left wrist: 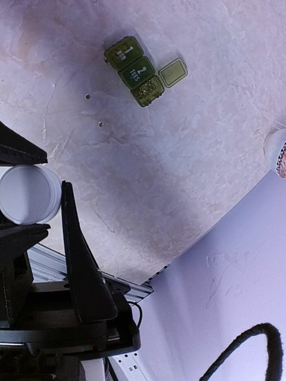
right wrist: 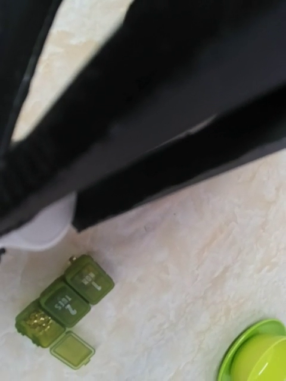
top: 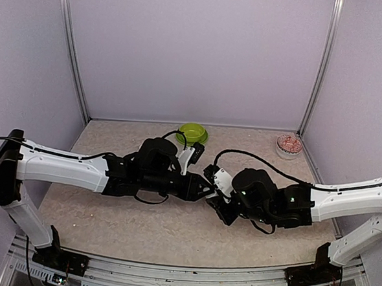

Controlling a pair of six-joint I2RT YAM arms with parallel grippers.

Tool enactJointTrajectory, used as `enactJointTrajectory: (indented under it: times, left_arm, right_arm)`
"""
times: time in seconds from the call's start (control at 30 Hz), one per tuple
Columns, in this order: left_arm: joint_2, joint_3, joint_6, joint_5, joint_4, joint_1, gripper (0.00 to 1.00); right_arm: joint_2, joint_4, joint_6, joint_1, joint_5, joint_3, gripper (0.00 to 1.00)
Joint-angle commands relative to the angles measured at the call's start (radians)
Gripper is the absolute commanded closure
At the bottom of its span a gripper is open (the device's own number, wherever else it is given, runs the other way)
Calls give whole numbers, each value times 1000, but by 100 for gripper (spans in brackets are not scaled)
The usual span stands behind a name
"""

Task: Sort the pills into containers
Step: Screw the lid of the pill bottle onto the pill bottle.

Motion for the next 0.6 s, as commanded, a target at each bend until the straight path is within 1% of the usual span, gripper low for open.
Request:
enactJointTrajectory:
  times: [0.0,0.2,0.43,0.57]
  left_arm:
    - [-13,-45,15,55,75,-16,71]
    - [-38,-93,102,154,164,-3,71]
    - [-46,-102,182,243,183,-1,71]
    - [-54,-108,219,267,186,-11,70]
  right_arm:
    - [-54,90,-6,9,6,-8,71]
    - [-121,114,-12,9,-87,-50,71]
    - [-150,88,17,8,-150,-56,70]
    - [-160,84,32,1,-188,-61,70]
